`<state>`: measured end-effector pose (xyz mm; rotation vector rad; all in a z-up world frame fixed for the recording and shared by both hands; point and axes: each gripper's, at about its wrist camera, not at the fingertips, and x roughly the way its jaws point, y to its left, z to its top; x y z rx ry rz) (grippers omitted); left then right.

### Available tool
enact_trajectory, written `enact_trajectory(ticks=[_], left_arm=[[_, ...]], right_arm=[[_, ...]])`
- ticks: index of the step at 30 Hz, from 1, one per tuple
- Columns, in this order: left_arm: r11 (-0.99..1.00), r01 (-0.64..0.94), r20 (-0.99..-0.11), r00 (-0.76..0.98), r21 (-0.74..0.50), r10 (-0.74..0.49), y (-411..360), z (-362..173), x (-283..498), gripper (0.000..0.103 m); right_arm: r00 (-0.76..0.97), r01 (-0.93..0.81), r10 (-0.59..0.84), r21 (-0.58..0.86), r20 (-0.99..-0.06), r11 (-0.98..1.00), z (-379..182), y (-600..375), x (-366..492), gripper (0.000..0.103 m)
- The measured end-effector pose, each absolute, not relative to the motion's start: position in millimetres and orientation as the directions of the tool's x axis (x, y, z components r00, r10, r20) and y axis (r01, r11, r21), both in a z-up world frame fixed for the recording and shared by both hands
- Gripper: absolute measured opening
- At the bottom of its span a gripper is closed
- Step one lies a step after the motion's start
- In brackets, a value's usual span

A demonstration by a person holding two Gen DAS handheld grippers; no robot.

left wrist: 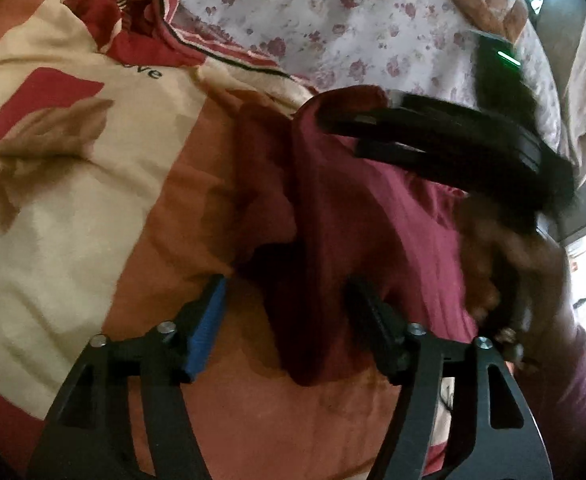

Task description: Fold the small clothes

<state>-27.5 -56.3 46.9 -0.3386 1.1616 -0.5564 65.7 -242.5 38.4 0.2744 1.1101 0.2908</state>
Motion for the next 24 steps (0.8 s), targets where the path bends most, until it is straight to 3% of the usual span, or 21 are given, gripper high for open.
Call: enact_trajectory(ticks=[1,5,7,10,13,14,16,19,24], left_arm=[[0.811,0.235,-0.759,0.286,-0.536,-0.585,-57,47,-27,0.070],[0.791,0.240,-0.739,0.282,-0.563,-0.612,-57,43,-24,0.071],[0.785,0.242,-0.731,0.286,-0.570,-0.619,-57,42,-23,0.071],[0.782,0.232,-0.724,0.294,-0.579,-0.624,-58,42,-20,0.071],[0.766,0.233,-0.702,0.308,-0.599,-0.643,-59,40,-19,0.070],[0.753,0.241,-0.687,0.307,-0.613,-0.658,-59,41,-18,0.067],[0.713,0.274,-0.654,0.283,-0.646,-0.701,-62,43,-18,0.037],[0.700,0.339,-0.628,0.309,-0.628,-0.714,-67,56,-26,0.028],[0.714,0.417,-0.633,0.339,-0.562,-0.696,-80,77,-35,0.028]], right_arm=[[0.395,-0.093,0.356,0.349,-0.847,0.933,33,-238,75,0.057],[0.342,-0.144,0.258,0.221,-0.904,0.965,26,-202,92,0.074],[0.333,-0.183,0.240,0.187,-0.912,0.965,24,-186,92,0.076],[0.328,-0.227,0.224,0.154,-0.918,0.962,20,-171,92,0.089],[0.325,-0.222,0.213,0.145,-0.921,0.964,14,-170,93,0.090],[0.327,-0.214,0.229,0.164,-0.917,0.963,15,-175,92,0.090],[0.320,-0.195,0.275,0.221,-0.907,0.956,19,-185,91,0.090],[0.296,-0.197,0.333,0.283,-0.895,0.938,31,-198,88,0.090],[0.204,-0.223,0.295,0.249,-0.933,0.942,34,-188,102,0.090]])
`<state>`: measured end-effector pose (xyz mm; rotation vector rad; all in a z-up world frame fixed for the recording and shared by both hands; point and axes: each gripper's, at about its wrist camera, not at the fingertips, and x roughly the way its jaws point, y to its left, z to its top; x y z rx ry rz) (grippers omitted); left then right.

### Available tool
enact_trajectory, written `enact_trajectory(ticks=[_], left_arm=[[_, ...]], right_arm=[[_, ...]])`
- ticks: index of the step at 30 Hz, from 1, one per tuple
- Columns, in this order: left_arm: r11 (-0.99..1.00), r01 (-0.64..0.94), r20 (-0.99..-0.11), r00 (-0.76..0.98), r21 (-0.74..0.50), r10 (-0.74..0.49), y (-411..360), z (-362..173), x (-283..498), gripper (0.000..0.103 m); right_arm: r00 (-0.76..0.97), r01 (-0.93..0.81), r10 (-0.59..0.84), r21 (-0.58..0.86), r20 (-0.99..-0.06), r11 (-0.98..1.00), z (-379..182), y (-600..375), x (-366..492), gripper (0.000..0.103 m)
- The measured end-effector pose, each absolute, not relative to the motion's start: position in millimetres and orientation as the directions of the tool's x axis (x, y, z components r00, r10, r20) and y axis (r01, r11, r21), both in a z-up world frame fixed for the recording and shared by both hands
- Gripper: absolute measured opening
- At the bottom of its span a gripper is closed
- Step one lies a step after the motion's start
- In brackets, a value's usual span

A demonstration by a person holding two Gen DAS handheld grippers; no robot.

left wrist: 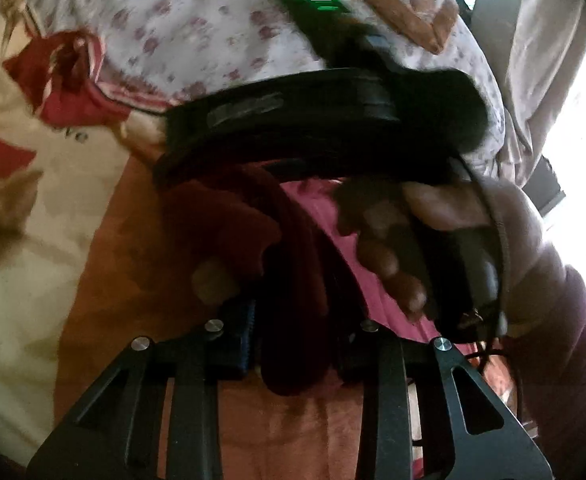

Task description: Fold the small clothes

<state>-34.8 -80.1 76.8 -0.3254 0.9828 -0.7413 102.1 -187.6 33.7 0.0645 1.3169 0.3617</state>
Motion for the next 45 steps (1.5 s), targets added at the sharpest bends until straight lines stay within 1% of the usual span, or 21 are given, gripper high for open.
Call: enact_trajectory(ticks=[3,4,5,6,9,12,18,22,24,27,29,31,32,33,34,35,36,41,43,44,45], left_arm=[[0.718,0.421,-0.639,0.338,-0.554,-0.691,-84,81,-34,0.028],[0.723,0.418,-0.644,0.338,-0.550,-0.686,-84,81,-33,0.028],[0.723,0.420,-0.646,0.337,-0.548,-0.685,-87,83,-34,0.028],[0.719,0.426,-0.644,0.333,-0.549,-0.689,-90,85,-34,0.028],[0.693,0.474,-0.626,0.323,-0.543,-0.710,-102,103,-40,0.024],[0.638,0.570,-0.592,0.299,-0.518,-0.748,-129,134,-55,0.024],[0.492,0.725,-0.533,0.204,-0.481,-0.821,-204,182,-90,0.015],[0.405,0.767,-0.555,0.077,-0.498,-0.829,-273,175,-109,0.015],[0.411,0.748,-0.587,0.035,-0.522,-0.809,-290,163,-113,0.014],[0.407,0.746,-0.589,0.025,-0.527,-0.808,-283,163,-117,0.015],[0.410,0.771,-0.583,0.062,-0.487,-0.810,-265,174,-120,0.015],[0.448,0.784,-0.591,0.132,-0.429,-0.796,-244,183,-119,0.016],[0.472,0.782,-0.603,0.158,-0.407,-0.782,-234,185,-117,0.016],[0.490,0.777,-0.612,0.175,-0.395,-0.772,-226,184,-111,0.020],[0.518,0.766,-0.626,0.198,-0.381,-0.754,-219,179,-102,0.023],[0.542,0.754,-0.640,0.216,-0.370,-0.737,-213,173,-97,0.023],[0.562,0.741,-0.654,0.224,-0.366,-0.722,-209,168,-94,0.023],[0.641,0.681,-0.756,0.195,-0.354,-0.625,-202,111,-82,0.023],[0.654,0.662,-0.780,0.164,-0.367,-0.604,-202,91,-80,0.023],[0.659,0.655,-0.786,0.158,-0.369,-0.597,-202,85,-80,0.023],[0.666,0.649,-0.792,0.159,-0.367,-0.590,-201,81,-79,0.023]], right_arm=[[0.179,-0.268,0.204,0.152,-0.962,0.951,25,-173,103,0.087],[0.206,-0.273,0.174,0.114,-0.963,0.955,25,-174,97,0.079],[0.228,-0.275,0.160,0.094,-0.961,0.957,25,-174,95,0.059],[0.265,-0.280,0.169,0.092,-0.949,0.956,29,-180,87,0.047],[0.341,-0.252,0.256,0.174,-0.905,0.952,51,-207,69,0.029],[0.445,-0.223,0.367,0.296,-0.817,0.929,90,-249,40,0.025],[0.611,-0.132,0.374,0.377,-0.697,0.917,145,-345,-31,0.018],[0.663,-0.031,0.347,0.439,-0.664,0.898,139,-412,-83,0.015],[0.687,0.066,0.287,0.451,-0.667,0.890,119,-449,-108,0.005],[0.667,0.238,0.240,0.507,-0.705,0.828,72,-498,-129,0.004],[0.634,0.260,0.283,0.543,-0.720,0.799,57,-508,-135,0.004],[0.634,0.212,0.369,0.612,-0.679,0.762,60,-501,-143,0.006],[0.645,0.175,0.386,0.620,-0.659,0.765,67,-493,-146,0.014],[0.653,0.145,0.396,0.620,-0.646,0.771,73,-488,-149,0.035],[0.655,0.134,0.398,0.617,-0.642,0.776,75,-481,-150,0.048],[0.656,0.121,0.402,0.615,-0.639,0.779,77,-472,-150,0.068],[0.652,0.097,0.426,0.626,-0.627,0.774,76,-462,-147,0.073],[0.569,0.166,0.455,0.638,-0.685,0.752,35,-436,-114,0.074],[0.589,0.165,0.449,0.643,-0.672,0.747,29,-433,-105,0.074],[0.612,0.141,0.429,0.626,-0.664,0.767,31,-426,-100,0.071],[0.623,0.129,0.408,0.603,-0.667,0.788,32,-422,-98,0.050]])
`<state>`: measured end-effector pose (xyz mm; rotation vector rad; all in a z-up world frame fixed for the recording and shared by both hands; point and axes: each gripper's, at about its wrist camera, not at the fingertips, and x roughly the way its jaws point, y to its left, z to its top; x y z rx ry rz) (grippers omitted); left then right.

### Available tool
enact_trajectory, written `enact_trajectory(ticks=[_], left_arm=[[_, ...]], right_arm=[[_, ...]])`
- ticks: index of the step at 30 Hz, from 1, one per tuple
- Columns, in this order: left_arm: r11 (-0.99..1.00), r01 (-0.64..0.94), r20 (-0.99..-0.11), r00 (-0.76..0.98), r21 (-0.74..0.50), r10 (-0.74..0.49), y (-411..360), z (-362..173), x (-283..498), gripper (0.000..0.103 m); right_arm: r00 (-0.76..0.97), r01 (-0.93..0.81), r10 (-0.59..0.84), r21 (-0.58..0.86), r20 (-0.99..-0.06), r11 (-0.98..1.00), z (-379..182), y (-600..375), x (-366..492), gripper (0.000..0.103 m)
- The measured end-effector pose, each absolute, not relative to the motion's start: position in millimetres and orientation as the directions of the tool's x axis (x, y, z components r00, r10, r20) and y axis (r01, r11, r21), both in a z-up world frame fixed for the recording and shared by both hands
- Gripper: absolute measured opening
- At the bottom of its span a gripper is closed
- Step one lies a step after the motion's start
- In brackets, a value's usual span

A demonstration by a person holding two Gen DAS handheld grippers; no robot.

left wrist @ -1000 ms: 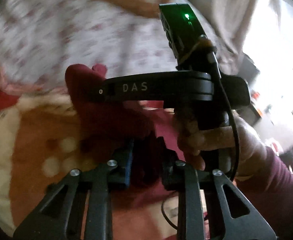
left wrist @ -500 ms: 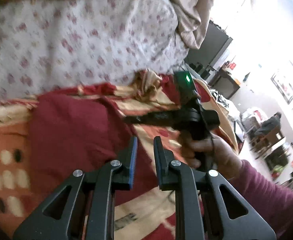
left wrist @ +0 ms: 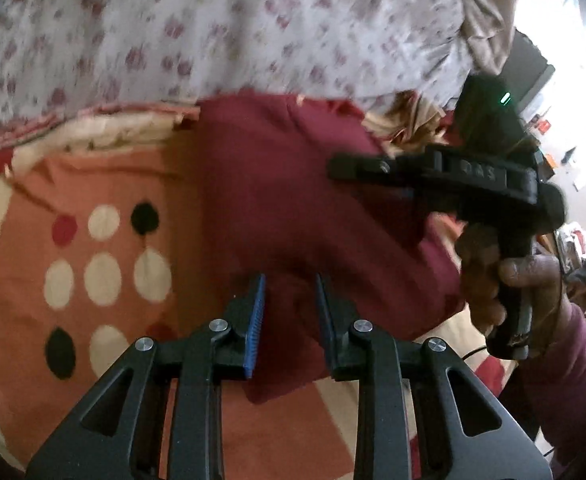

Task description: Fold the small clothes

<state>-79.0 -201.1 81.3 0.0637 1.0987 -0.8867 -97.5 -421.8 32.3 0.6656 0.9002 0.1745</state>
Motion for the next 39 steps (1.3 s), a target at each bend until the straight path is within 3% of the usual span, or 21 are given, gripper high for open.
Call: enact_trajectory(ticks=[3,6,8,10,13,16,18,21,24,26,30,32,35,39], left_arm=[[0.661,0.643,-0.784,0.149,-0.386,-0.602,-201,86,-77,0.023],[0.626,0.678,-0.757,0.157,-0.384,-0.635,-205,109,-81,0.023],[0.611,0.703,-0.740,0.180,-0.364,-0.648,-207,121,-86,0.029],[0.603,0.707,-0.730,0.180,-0.370,-0.660,-211,125,-88,0.043],[0.613,0.699,-0.753,0.163,-0.368,-0.637,-226,114,-89,0.043],[0.617,0.718,-0.791,0.153,-0.323,-0.592,-244,101,-94,0.043],[0.626,0.727,-0.809,0.171,-0.282,-0.562,-249,99,-97,0.043],[0.624,0.738,-0.817,0.177,-0.259,-0.549,-250,97,-98,0.043],[0.629,0.739,-0.827,0.181,-0.243,-0.533,-250,90,-99,0.043],[0.635,0.736,-0.834,0.183,-0.235,-0.520,-248,82,-101,0.043],[0.634,0.718,-0.836,0.137,-0.286,-0.532,-239,70,-99,0.046],[0.638,0.708,-0.832,0.130,-0.302,-0.539,-235,69,-99,0.046],[0.639,0.708,-0.827,0.139,-0.302,-0.545,-233,74,-100,0.046],[0.639,0.713,-0.832,0.143,-0.290,-0.537,-234,77,-106,0.046]], right_arm=[[0.644,0.103,0.324,0.498,-0.693,0.861,44,-405,-93,0.023],[0.675,0.056,0.286,0.434,-0.680,0.899,70,-407,-106,0.018],[0.689,0.059,0.251,0.397,-0.680,0.916,86,-417,-119,0.017],[0.689,0.096,0.181,0.336,-0.702,0.937,90,-436,-134,0.017],[0.652,0.212,0.095,0.302,-0.752,0.929,69,-464,-142,0.017],[0.595,0.264,0.106,0.318,-0.797,0.911,42,-478,-141,0.019],[0.600,0.311,0.074,0.317,-0.797,0.896,52,-484,-150,0.039],[0.653,0.275,0.038,0.283,-0.757,0.919,86,-475,-169,0.039],[0.667,0.147,0.150,0.326,-0.730,0.934,100,-448,-176,0.040],[0.628,0.088,0.197,0.320,-0.753,0.943,90,-428,-175,0.040],[0.511,0.070,0.100,0.157,-0.854,0.985,43,-398,-189,0.035],[0.538,0.083,0.109,0.181,-0.836,0.980,49,-402,-202,0.034],[0.610,0.093,0.219,0.343,-0.761,0.935,74,-417,-230,0.034],[0.589,0.057,0.187,0.271,-0.786,0.961,75,-402,-230,0.034]])
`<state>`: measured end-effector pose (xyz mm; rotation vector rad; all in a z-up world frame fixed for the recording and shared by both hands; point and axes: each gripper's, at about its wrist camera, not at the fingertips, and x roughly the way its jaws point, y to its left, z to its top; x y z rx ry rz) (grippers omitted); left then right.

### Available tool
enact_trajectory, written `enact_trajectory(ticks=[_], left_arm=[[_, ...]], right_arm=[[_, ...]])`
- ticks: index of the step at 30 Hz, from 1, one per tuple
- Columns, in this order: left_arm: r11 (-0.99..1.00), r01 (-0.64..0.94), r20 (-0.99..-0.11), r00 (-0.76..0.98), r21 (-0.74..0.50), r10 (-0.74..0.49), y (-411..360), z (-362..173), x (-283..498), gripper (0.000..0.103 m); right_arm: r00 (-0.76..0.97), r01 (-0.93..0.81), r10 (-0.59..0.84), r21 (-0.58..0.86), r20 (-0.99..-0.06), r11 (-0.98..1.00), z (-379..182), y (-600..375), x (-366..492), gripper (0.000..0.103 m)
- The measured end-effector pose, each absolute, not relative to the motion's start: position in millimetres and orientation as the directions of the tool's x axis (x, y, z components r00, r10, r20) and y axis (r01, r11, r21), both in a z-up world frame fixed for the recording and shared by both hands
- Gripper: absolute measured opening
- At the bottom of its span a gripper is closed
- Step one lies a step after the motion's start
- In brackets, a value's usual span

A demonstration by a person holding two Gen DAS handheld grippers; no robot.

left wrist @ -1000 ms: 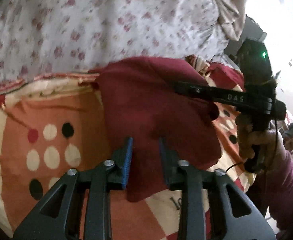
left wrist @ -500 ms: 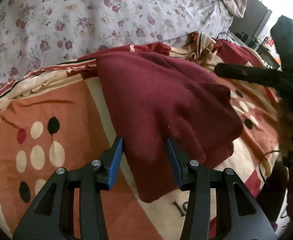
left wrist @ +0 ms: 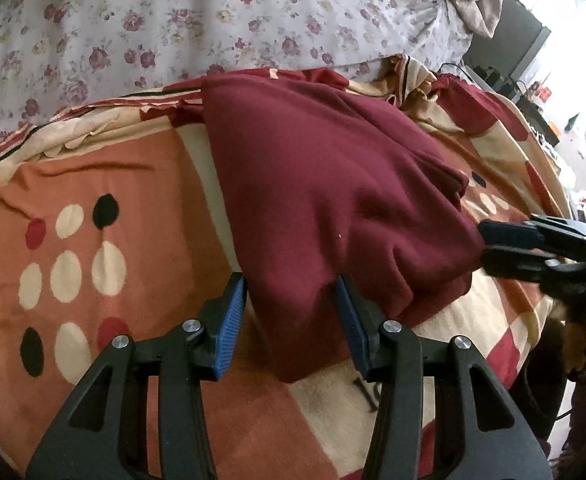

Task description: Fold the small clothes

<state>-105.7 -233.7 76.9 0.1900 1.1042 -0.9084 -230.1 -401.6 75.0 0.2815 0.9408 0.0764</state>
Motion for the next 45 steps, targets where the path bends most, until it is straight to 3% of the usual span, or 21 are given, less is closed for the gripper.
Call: enact_trajectory(ticks=[2,5,12,17,19,21,23,27,32,40,43,45], left_arm=[[0.643,0.713,-0.834,0.150,-0.280,-0.530,-233,79,-109,0.046],[0.642,0.719,-0.841,0.152,-0.267,-0.519,-231,84,-113,0.046],[0.621,0.754,-0.819,0.208,-0.215,-0.536,-228,105,-119,0.046],[0.639,0.721,-0.787,0.219,-0.267,-0.576,-236,115,-105,0.046],[0.642,0.723,-0.785,0.233,-0.255,-0.574,-244,116,-101,0.046],[0.648,0.717,-0.790,0.233,-0.255,-0.568,-252,112,-94,0.046],[0.659,0.710,-0.797,0.237,-0.248,-0.556,-260,107,-88,0.046],[0.686,0.695,-0.813,0.262,-0.214,-0.519,-270,96,-81,0.046],[0.696,0.694,-0.820,0.282,-0.185,-0.499,-277,86,-80,0.057],[0.699,0.690,-0.824,0.279,-0.186,-0.494,-277,83,-80,0.061],[0.696,0.687,-0.825,0.258,-0.209,-0.503,-274,84,-77,0.061],[0.685,0.687,-0.819,0.235,-0.241,-0.524,-271,88,-75,0.061]], right_arm=[[0.586,0.078,0.170,0.264,-0.792,0.961,64,-397,-221,0.034],[0.619,0.095,0.186,0.308,-0.763,0.947,56,-400,-215,0.008],[0.584,0.149,0.133,0.267,-0.801,0.952,55,-420,-247,0.007],[0.569,0.131,0.145,0.263,-0.810,0.956,63,-416,-250,0.007],[0.578,0.135,0.151,0.276,-0.802,0.951,78,-421,-252,0.013],[0.632,0.142,0.123,0.270,-0.765,0.952,100,-424,-251,0.035],[0.682,0.156,0.079,0.251,-0.727,0.955,112,-424,-243,0.045],[0.664,0.197,-0.001,0.174,-0.748,0.965,97,-426,-187,0.045],[0.553,0.297,-0.062,0.127,-0.831,0.946,44,-442,-152,0.043],[0.583,0.312,0.004,0.228,-0.813,0.922,48,-455,-173,0.044],[0.628,0.318,0.032,0.294,-0.777,0.901,57,-462,-185,0.052],[0.648,0.316,0.059,0.339,-0.759,0.886,56,-468,-190,0.070]])
